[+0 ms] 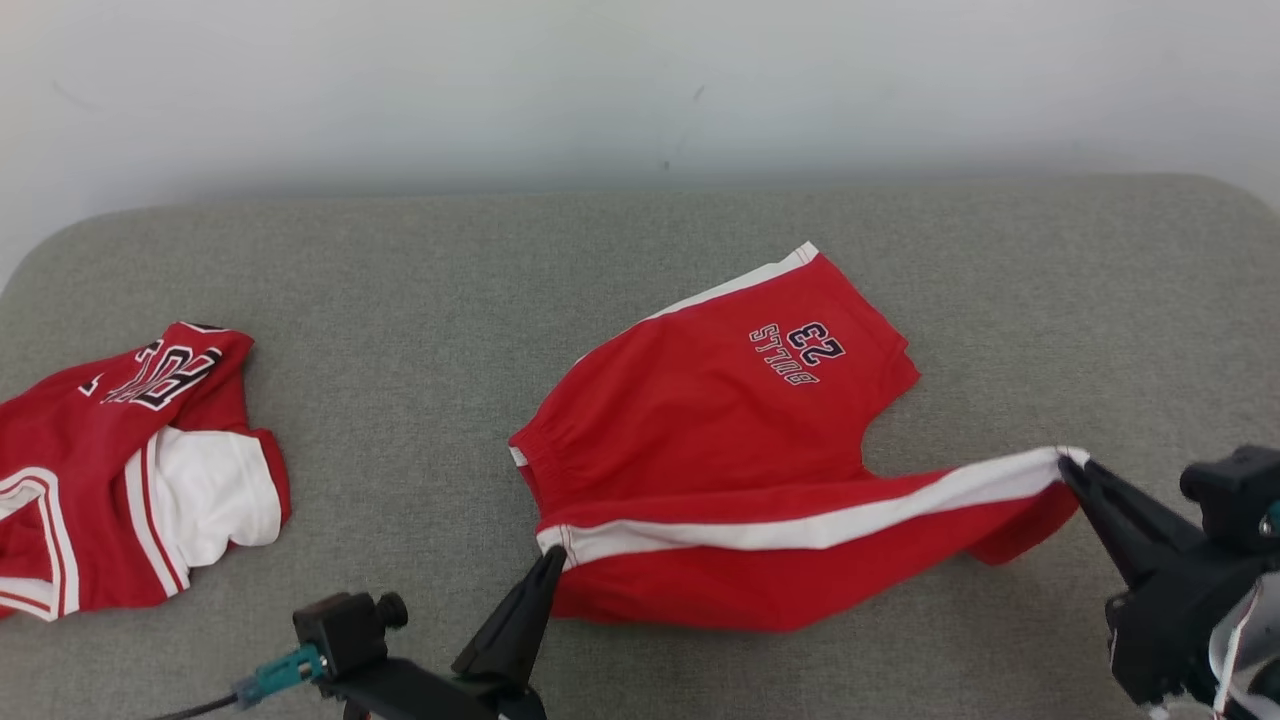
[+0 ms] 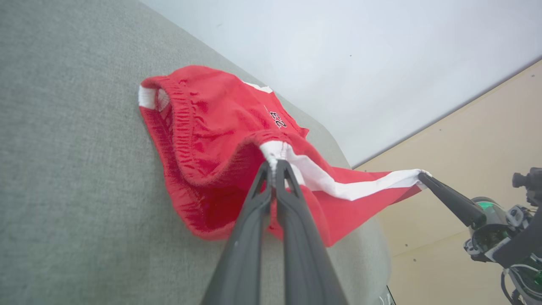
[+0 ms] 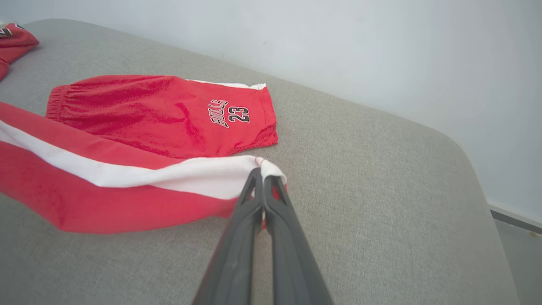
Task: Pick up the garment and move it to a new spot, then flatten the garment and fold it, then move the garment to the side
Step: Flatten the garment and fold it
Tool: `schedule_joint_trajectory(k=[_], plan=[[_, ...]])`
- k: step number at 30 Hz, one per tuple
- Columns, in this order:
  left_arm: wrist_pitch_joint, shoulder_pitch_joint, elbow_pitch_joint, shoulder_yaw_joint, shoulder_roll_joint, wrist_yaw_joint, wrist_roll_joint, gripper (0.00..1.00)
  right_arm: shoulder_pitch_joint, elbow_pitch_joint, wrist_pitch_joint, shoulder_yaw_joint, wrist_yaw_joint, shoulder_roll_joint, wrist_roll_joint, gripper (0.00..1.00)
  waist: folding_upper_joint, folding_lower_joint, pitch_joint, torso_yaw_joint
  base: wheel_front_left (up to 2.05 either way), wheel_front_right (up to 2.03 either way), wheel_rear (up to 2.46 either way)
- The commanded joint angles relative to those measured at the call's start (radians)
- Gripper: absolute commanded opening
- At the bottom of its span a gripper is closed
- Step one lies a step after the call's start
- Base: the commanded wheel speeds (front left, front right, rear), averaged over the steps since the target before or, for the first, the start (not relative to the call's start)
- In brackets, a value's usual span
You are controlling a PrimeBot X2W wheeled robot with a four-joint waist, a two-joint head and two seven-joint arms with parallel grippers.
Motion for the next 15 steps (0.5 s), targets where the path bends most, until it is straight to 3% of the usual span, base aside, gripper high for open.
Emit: schedule_joint_trajectory(k=[1, 9, 15], plan=[[-0.005, -0.032, 0.015, 0.007, -0.016, 0.002, 0.019, 0.0, -0.043, 0.013, 0.001, 0.01, -0.002, -0.012, -0.002, 0.0, -0.0001, 0.0, 0.029, 0.024, 0.0, 0.0, 0.0], [-0.017, -0.186, 0.124, 0.038, -0.1, 0.04, 0.048, 0.0, -0.349, 0.178, -0.032, 0.096, -0.002, -0.049, -0.014, 0.0, -0.0001, 0.0, 0.126, 0.087, 0.0, 0.0, 0.0], [-0.012, -0.267, 0.186, 0.046, -0.154, 0.065, 0.053, 0.0, -0.536, 0.342, -0.066, 0.144, -0.002, -0.036, -0.074, 0.0, -0.0001, 0.0, 0.181, 0.137, 0.0, 0.0, 0.0]])
